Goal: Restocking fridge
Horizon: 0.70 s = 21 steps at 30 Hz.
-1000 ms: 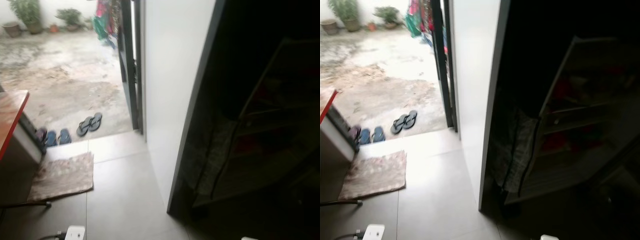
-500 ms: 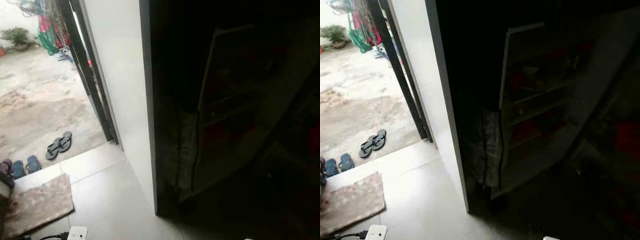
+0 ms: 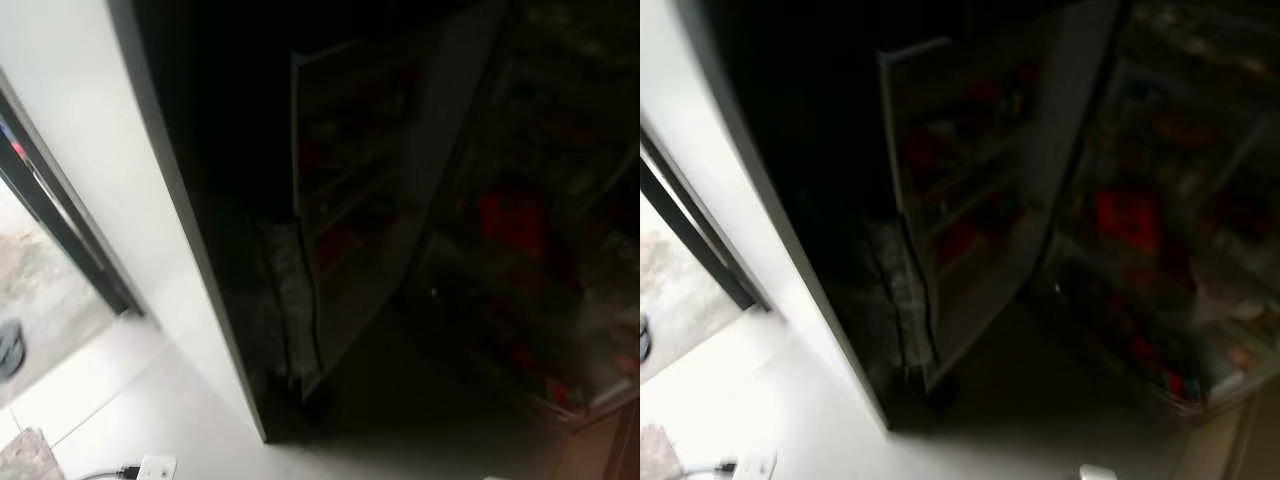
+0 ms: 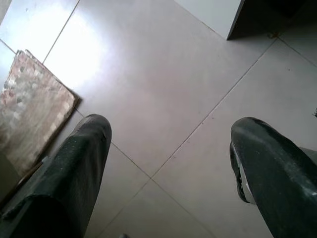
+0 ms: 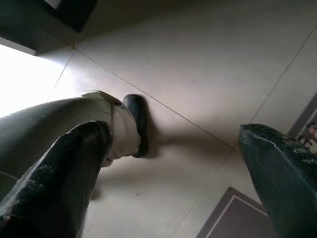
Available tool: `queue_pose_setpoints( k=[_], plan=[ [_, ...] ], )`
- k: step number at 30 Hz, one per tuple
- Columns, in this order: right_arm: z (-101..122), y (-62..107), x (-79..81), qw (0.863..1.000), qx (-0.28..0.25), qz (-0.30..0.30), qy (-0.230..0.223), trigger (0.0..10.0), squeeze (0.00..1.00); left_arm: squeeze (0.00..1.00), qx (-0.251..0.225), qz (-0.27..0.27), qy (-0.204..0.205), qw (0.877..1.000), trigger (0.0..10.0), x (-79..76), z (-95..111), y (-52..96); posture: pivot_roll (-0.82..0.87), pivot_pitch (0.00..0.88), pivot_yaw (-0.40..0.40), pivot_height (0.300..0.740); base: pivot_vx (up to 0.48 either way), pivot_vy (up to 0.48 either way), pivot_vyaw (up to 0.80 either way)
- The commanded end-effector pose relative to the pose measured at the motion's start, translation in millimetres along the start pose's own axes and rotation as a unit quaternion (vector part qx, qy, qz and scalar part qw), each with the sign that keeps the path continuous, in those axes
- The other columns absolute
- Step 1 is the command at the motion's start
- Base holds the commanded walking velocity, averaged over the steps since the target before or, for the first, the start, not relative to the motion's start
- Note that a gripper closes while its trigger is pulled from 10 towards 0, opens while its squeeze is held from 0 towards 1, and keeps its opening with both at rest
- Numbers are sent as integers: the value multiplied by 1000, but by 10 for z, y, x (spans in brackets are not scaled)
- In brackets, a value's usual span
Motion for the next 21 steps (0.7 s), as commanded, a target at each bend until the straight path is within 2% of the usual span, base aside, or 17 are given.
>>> queue_pose_setpoints(
  k=[1, 7, 11, 17, 21],
  plan=[
    [32, -13, 46, 1000, -9, 2, -7, 10000, 0, 0, 21, 6, -11, 1000, 10000, 76, -132, 23, -6, 76, 24, 740, 0, 0, -756],
    [34, -12, 49, 1000, -10, 6, -5, 10000, 0, 0, 20, 6, -10, 1000, 10000, 83, -149, 28, -3, 85, 19, 740, 0, 0, -754],
    [42, -12, 52, 1000, -13, 10, 0, 10000, 0, 0, 20, 6, -9, 1000, 10000, 90, -164, 33, -10, 94, 20, 740, 0, 0, 0],
    [38, -9, 33, 1000, -15, -2, -16, 10000, 0, 0, 23, 5, -11, 1000, 10000, 97, -184, 37, -17, 99, 20, 740, 0, 0, 0],
    [31, -2, -20, 999, -17, -31, -20, 10000, 0, 0, 25, 5, -12, 1000, 10000, 99, -191, 38, -14, 100, 20, 740, 0, 0, 0]
  ],
)
Point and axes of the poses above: a point about 5 cm out from each wrist's last joint towards the gripper, its own y axis pointing back from the gripper into the wrist, its own z axis along the axis of the wrist's last joint, x = y × z, the point moved 3 cm from there along -y, pointing out of the wrist towards the gripper, and after that the axes turned 5 degrees about y, right-handed, at the moved point
